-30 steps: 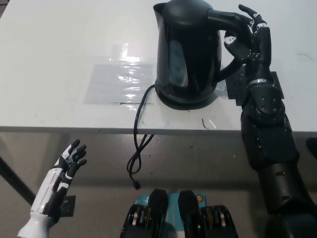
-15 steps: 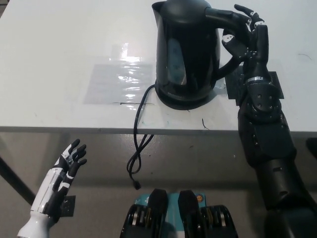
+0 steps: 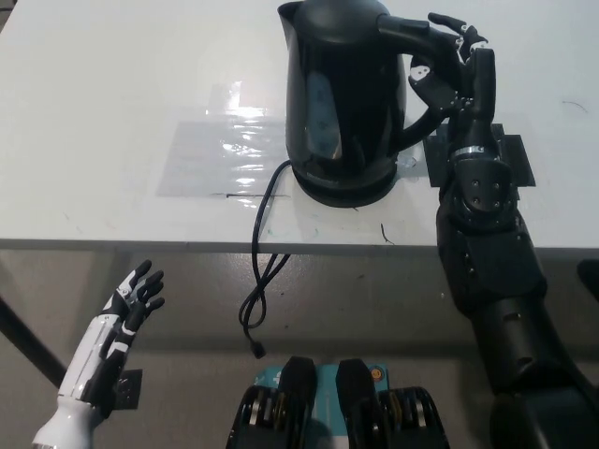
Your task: A kettle and its base are kept separately on the desk infront of the robot and the robot uses its right hand to lift the kettle by its handle and places it on its base to align it correctly.
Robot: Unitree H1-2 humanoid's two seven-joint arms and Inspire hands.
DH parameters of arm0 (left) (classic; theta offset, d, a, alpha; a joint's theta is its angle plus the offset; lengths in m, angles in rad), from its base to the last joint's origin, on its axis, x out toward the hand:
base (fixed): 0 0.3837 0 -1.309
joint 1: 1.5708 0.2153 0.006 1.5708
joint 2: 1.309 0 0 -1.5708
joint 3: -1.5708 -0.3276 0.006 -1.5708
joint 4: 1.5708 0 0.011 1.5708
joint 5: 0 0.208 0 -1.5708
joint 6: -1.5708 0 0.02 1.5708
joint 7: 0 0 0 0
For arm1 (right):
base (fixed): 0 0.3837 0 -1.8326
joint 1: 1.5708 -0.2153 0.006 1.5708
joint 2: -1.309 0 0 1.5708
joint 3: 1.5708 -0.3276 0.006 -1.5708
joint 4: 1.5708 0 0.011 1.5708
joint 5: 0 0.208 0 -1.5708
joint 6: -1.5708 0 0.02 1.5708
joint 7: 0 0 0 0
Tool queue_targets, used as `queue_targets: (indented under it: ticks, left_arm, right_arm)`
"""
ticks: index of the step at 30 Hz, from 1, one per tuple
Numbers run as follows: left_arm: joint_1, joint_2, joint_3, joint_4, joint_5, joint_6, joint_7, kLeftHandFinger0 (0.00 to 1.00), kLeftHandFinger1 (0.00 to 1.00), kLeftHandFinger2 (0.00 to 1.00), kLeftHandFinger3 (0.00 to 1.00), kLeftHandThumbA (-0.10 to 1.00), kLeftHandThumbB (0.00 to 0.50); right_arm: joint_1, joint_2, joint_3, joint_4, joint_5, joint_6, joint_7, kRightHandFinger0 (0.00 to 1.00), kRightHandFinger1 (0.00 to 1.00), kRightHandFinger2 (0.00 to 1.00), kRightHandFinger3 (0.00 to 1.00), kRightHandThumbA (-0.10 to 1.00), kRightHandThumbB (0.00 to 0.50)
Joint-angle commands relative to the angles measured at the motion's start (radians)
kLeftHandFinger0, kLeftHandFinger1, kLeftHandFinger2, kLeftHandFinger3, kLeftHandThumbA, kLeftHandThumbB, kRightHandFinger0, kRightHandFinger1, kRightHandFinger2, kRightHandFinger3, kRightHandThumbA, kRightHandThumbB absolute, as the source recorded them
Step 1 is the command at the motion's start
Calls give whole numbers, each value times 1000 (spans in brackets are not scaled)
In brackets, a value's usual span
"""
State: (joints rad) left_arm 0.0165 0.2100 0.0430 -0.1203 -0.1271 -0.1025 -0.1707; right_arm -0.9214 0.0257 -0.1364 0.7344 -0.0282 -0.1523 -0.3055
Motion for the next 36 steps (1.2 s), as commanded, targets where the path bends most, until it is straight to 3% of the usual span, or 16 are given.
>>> queue_targets:
  ticks: [1,14,20,25,33,36]
  left_arm:
    - [-26,21,-3,-26,5,-16,-16,1000,1000,1000,1000,877,125]
    - [-32,23,4,-26,-4,-10,-14,1000,1000,1000,1000,874,120]
    - [-36,21,1,-19,-4,-12,-15,1000,1000,1000,1000,882,139]
    - [-34,22,2,-23,3,-5,-11,1000,1000,1000,1000,873,124]
    - [-31,24,1,-25,-4,-6,-16,1000,1000,1000,1000,871,111]
    - [-30,21,2,-23,-1,-12,-13,1000,1000,1000,1000,860,107]
  right_arm:
    - [-74,18,1,0,21,-101,-1,0,260,670,700,-100,114]
    - [-19,-12,16,11,-9,-117,-1,0,290,692,779,-100,86]
    - [-2,-29,-7,7,26,-131,18,0,307,699,748,-100,95]
    - [5,-37,-18,-4,46,-130,30,0,343,738,757,-100,97]
    - [19,-48,-23,-24,46,-111,25,0,261,667,744,-100,112]
    - [16,-51,-28,-11,55,-123,29,0,281,667,727,-100,122]
